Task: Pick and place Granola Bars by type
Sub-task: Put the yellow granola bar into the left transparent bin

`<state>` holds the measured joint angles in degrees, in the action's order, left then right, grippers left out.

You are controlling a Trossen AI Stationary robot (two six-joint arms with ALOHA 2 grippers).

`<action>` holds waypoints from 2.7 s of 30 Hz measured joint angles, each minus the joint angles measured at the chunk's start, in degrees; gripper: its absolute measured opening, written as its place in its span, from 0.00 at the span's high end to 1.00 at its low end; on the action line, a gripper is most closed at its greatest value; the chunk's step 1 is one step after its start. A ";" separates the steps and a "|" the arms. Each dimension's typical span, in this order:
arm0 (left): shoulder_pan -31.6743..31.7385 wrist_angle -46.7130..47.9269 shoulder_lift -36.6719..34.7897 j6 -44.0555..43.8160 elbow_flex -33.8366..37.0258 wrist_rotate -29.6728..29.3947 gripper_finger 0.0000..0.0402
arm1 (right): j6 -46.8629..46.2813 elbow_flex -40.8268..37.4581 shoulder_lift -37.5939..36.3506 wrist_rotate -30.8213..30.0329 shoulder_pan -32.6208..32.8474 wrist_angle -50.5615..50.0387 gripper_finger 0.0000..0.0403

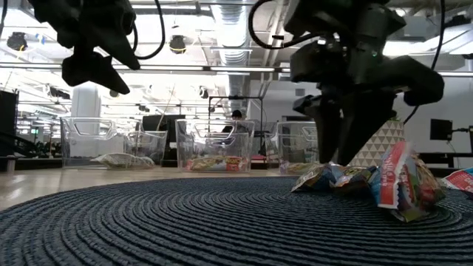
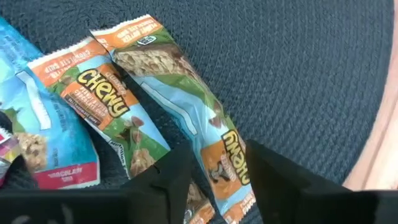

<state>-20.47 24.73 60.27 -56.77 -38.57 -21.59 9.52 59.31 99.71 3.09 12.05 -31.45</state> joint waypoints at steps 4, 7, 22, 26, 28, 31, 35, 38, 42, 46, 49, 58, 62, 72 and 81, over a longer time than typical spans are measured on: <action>0.02 0.05 0.07 0.00 0.00 0.12 0.35 | 0.02 0.68 1.57 -0.01 -0.20 0.00 0.56; 0.00 0.09 0.07 -0.02 0.00 0.26 0.35 | 0.05 0.68 2.87 -0.02 -0.22 -0.50 0.51; 0.02 0.17 0.09 -0.04 0.00 0.53 0.35 | 1.49 0.63 3.57 -0.04 -0.22 -1.95 0.66; 0.00 -0.02 0.09 -0.07 0.00 1.47 0.35 | 1.49 0.63 3.55 -0.09 -0.22 -1.91 0.77; 0.00 -0.13 0.09 -0.23 0.00 1.62 0.35 | 1.06 0.68 3.51 -0.17 -0.22 -1.87 0.80; 0.02 -0.50 0.09 -2.22 0.00 1.84 0.35 | -1.75 0.68 3.51 -0.02 -0.63 -1.74 0.81; 0.02 -0.60 0.09 -5.50 0.00 -0.21 0.35 | -7.55 0.68 3.51 3.41 -2.21 -1.46 0.82; 0.02 -1.67 0.09 -6.64 0.00 -1.92 0.35 | -11.03 0.65 3.55 6.85 -3.55 -0.26 0.82; 0.04 -2.84 0.09 -7.07 0.00 -2.93 0.35 | -14.00 0.63 3.57 9.60 -4.46 1.33 0.84; 0.04 -3.46 0.09 -7.80 0.00 -3.19 0.35 | -15.18 0.63 3.57 10.94 -4.76 1.96 0.87; 0.04 -4.32 0.09 -8.37 0.00 -3.27 0.35 | -16.27 0.63 3.57 12.30 -4.77 2.20 0.89; 0.04 -10.41 0.11 -12.31 0.00 -9.53 0.35 | -30.43 0.63 3.57 22.11 -7.10 11.64 0.90; 0.04 -13.12 0.11 -13.80 0.00 -14.00 0.35 | -37.85 0.63 3.57 26.56 -9.33 18.73 0.90; 0.04 -13.94 0.11 -15.56 0.00 -25.78 0.35 | -58.49 0.62 3.57 32.27 -15.39 42.33 0.90; 0.04 -15.58 0.11 -17.72 0.00 -27.84 0.35 | -68.52 0.63 3.57 31.05 -19.77 55.41 0.90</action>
<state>-20.43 9.15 60.38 -74.49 -38.57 -49.43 -59.00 59.94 103.28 34.14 -7.71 23.96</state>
